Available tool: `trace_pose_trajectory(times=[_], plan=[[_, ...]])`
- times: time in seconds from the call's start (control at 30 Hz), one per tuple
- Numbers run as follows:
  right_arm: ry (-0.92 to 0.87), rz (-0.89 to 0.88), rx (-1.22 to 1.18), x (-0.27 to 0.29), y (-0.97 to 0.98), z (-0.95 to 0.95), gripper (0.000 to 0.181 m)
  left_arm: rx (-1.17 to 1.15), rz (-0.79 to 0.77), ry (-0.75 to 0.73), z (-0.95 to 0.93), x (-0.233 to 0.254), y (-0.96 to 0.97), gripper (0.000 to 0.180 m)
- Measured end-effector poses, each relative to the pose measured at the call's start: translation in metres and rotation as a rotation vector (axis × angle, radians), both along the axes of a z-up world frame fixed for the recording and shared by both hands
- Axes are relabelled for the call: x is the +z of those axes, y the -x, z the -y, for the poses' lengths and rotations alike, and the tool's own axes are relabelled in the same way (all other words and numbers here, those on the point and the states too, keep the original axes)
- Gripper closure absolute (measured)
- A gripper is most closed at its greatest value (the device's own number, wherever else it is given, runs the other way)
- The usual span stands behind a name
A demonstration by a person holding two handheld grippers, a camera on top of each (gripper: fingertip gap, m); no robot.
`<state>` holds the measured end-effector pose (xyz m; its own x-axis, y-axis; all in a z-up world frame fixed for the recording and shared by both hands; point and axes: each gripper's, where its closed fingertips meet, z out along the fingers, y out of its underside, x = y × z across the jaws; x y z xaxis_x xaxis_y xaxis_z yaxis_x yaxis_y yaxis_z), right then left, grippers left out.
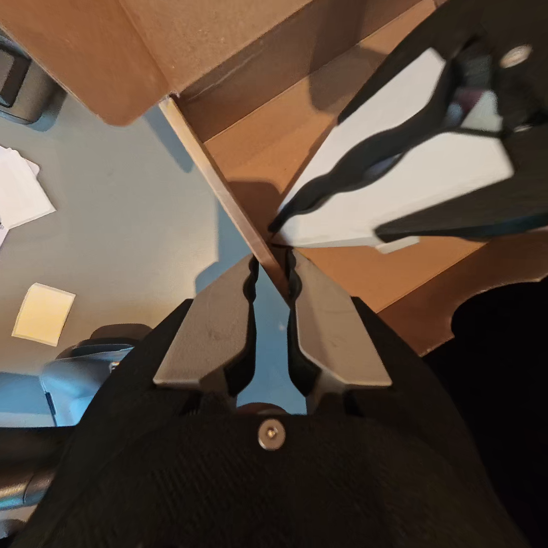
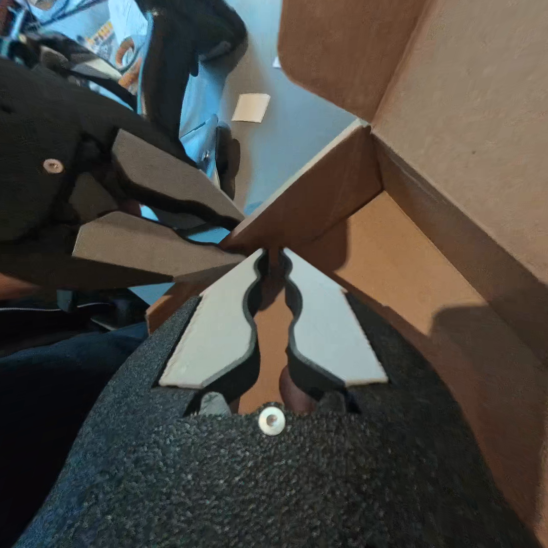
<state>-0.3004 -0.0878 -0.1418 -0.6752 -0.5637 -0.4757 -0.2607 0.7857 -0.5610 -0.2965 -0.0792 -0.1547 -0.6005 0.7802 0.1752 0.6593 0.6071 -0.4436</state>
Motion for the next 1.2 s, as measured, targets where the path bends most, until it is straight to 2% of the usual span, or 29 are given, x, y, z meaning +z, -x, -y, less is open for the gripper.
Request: trace_pose_trajectory(times=[0.1, 0.17, 0.23, 0.33, 0.53, 0.63, 0.7, 0.8, 0.87, 0.97, 1.03, 1.13, 1.2], plan=[[0.094, -0.137, 0.070, 0.001, 0.004, 0.002, 0.171, -0.006, -0.024, -0.008, 0.000, 0.000, 0.002, 0.164], [0.039, -0.166, 0.105, -0.011, 0.002, -0.002, 0.181, -0.028, -0.003, 0.008, 0.000, -0.001, 0.002, 0.165], [-0.032, -0.192, 0.130, -0.031, 0.006, -0.006, 0.181, -0.037, -0.007, 0.001, 0.000, 0.000, 0.003, 0.164], [-0.009, -0.106, 0.141, -0.035, 0.004, -0.006, 0.181, -0.048, -0.018, 0.003, -0.001, 0.001, 0.006, 0.164], [-0.060, -0.067, 0.104, -0.035, 0.003, -0.005, 0.181, -0.131, -0.084, -0.010, -0.003, 0.001, 0.007, 0.161], [-0.242, 0.036, 0.065, -0.036, 0.005, -0.009, 0.181, -0.221, -0.065, -0.009, -0.009, 0.001, 0.010, 0.162], [-0.187, 0.031, 0.089, -0.036, 0.005, -0.009, 0.181, -0.239, -0.052, -0.008, -0.009, 0.001, 0.012, 0.161], [0.045, -0.222, 0.176, -0.035, 0.003, -0.007, 0.181, -0.237, -0.047, -0.011, -0.010, 0.001, 0.011, 0.161], [0.125, -0.277, 0.226, -0.035, 0.000, -0.008, 0.181, -0.267, -0.024, -0.004, -0.013, -0.001, 0.007, 0.159], [0.087, -0.233, 0.225, -0.035, -0.004, -0.009, 0.181, -0.263, -0.040, 0.003, -0.014, 0.000, 0.005, 0.159], [0.088, -0.195, 0.157, -0.036, -0.004, -0.009, 0.181, -0.278, -0.027, 0.019, -0.015, 0.000, 0.005, 0.159], [0.073, -0.048, -0.028, -0.036, -0.007, -0.005, 0.181, -0.280, -0.006, 0.037, -0.013, 0.000, 0.005, 0.159], [0.082, -0.039, -0.010, -0.036, -0.012, -0.002, 0.181, -0.262, 0.001, 0.043, -0.010, 0.000, 0.000, 0.159]])
